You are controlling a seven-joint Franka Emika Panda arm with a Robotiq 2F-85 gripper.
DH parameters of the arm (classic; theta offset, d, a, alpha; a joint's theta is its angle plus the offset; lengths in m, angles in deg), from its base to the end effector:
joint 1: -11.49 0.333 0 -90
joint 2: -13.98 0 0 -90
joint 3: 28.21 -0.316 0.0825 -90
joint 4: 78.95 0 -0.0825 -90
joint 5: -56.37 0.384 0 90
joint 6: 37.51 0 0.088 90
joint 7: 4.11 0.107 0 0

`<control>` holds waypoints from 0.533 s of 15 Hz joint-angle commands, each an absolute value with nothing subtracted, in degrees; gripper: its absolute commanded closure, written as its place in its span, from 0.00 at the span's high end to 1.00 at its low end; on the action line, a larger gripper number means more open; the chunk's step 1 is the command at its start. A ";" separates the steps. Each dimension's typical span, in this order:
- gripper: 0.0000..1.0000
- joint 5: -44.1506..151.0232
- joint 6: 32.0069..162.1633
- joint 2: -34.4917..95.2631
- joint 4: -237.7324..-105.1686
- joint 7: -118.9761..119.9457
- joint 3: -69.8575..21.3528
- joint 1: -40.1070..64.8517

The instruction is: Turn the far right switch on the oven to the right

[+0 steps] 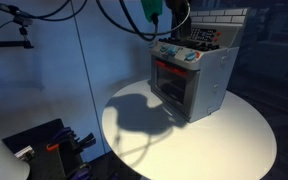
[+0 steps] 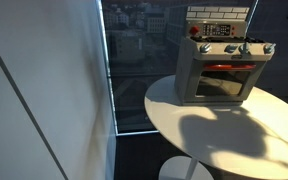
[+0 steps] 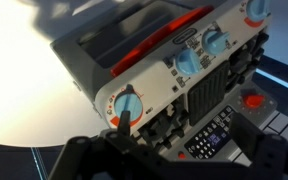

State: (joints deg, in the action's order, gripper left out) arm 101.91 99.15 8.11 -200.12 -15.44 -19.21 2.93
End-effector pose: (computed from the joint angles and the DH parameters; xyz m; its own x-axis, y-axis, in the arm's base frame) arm 0.5300 -0.1630 0.5006 0.7281 -0.6240 0.2837 -0.3633 -0.7023 -0.6122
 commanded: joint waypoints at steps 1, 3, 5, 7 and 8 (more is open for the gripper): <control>1.00 94.85 92.78 5.14 -200.40 -12.27 -18.36 2.43; 1.00 91.16 89.31 4.18 -200.15 -11.18 -18.00 2.40; 1.00 87.06 85.81 3.28 -200.01 -10.05 -17.79 2.39; 1.00 83.08 82.57 2.51 -199.83 -9.27 -17.64 2.46; 1.00 81.28 81.33 2.18 -199.78 -8.75 -17.65 2.48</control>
State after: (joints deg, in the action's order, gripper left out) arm 86.01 85.60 3.85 -200.11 -11.10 -17.85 2.69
